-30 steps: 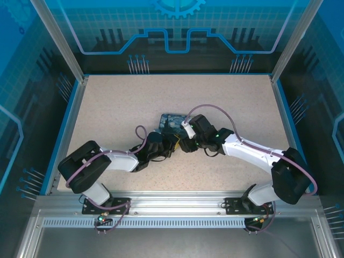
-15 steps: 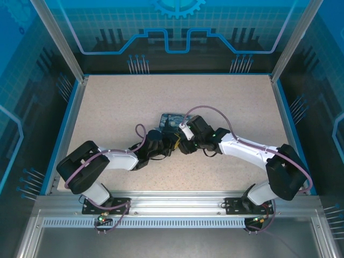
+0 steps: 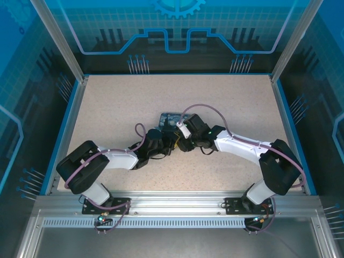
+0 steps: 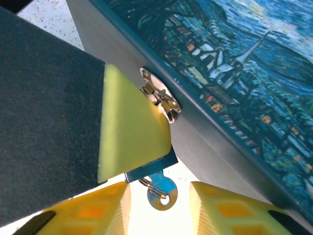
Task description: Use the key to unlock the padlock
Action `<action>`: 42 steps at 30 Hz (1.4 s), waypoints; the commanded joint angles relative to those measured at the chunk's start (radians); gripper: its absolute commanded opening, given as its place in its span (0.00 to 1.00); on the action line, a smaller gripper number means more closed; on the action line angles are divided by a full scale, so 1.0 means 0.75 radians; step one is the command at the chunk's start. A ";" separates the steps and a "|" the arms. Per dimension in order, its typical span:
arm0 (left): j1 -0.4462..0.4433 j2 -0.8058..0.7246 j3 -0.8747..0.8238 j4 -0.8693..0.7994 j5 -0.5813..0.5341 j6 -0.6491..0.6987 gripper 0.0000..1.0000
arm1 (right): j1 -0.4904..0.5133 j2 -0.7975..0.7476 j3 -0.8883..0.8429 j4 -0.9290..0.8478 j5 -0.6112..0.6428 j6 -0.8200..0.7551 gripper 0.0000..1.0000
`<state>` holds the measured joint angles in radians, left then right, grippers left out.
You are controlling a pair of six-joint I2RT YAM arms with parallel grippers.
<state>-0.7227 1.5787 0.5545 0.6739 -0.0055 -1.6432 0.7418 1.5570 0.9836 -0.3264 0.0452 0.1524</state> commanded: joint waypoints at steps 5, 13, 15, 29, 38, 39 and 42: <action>-0.001 -0.032 0.034 0.007 0.040 0.029 0.00 | -0.009 -0.006 0.043 0.045 -0.091 0.022 0.14; -0.001 -0.014 0.015 0.027 0.032 0.034 0.00 | -0.108 -0.047 0.006 0.108 -0.452 0.104 0.03; -0.002 -0.012 0.011 0.031 0.030 0.037 0.00 | -0.136 -0.047 0.002 0.125 -0.560 0.127 0.03; -0.001 0.003 -0.005 0.058 0.021 0.034 0.00 | -0.251 -0.186 -0.122 0.175 -0.634 0.219 0.52; -0.001 0.008 -0.004 0.065 0.026 0.054 0.00 | -0.273 -0.371 -0.289 0.274 -0.583 0.389 0.61; 0.000 0.008 -0.005 0.063 0.026 0.057 0.00 | -0.273 -0.370 -0.299 0.282 -0.578 0.408 0.61; -0.001 0.008 -0.009 0.055 0.031 0.081 0.00 | -0.263 -0.353 -0.330 0.326 -0.581 0.467 0.61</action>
<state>-0.7193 1.5829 0.5533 0.6849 -0.0021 -1.6211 0.5327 1.2911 0.7601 -0.1284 -0.3969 0.4423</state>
